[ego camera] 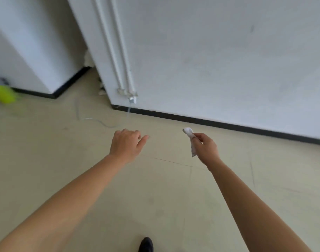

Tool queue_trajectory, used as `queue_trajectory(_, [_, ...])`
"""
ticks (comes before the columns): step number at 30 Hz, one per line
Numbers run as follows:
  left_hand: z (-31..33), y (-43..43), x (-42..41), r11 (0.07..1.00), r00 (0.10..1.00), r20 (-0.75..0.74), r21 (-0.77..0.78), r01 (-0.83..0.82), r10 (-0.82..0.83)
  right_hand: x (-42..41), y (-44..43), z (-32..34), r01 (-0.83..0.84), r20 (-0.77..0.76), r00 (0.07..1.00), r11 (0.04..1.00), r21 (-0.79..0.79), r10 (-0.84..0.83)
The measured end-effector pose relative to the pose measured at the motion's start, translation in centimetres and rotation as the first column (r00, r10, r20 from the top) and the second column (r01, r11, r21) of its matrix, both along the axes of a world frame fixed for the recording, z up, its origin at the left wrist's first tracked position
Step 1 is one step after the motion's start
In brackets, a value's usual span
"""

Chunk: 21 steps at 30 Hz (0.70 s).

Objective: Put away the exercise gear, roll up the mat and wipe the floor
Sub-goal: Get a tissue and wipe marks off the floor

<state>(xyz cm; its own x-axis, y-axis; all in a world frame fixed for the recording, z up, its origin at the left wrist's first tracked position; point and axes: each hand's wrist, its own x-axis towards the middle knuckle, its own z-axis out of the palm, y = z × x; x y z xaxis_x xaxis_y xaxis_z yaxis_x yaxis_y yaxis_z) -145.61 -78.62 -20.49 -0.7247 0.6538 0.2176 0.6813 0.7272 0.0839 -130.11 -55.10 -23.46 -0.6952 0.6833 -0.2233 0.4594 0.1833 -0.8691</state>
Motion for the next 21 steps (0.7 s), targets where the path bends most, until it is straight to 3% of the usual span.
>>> queue_trajectory(4, [1.2,-9.5,3.3,0.964,0.964,0.03,0.009,-0.266,0.266,-4.2,-5.9,2.2,-0.238,-0.051,0.97,0.971,-0.019,0.236])
queue_trajectory(10, [4.9,-24.3,6.5,0.836,0.836,-0.012,0.007,-0.549,0.549,-10.8,-19.7,7.2,-0.541,-0.142,0.833,0.841,-0.008,0.534])
queue_trajectory(18, [8.4,-45.7,6.9,0.614,0.609,-0.077,0.099,-0.783,0.79,-18.1,-43.0,10.5,-0.796,-0.143,0.563,0.58,0.171,0.814])
queue_trajectory(21, [8.4,-54.0,6.4,0.539,0.534,-0.088,0.055,-0.84,0.841,-21.9,-52.2,10.9,-0.833,-0.113,0.482,0.495,0.247,0.869])
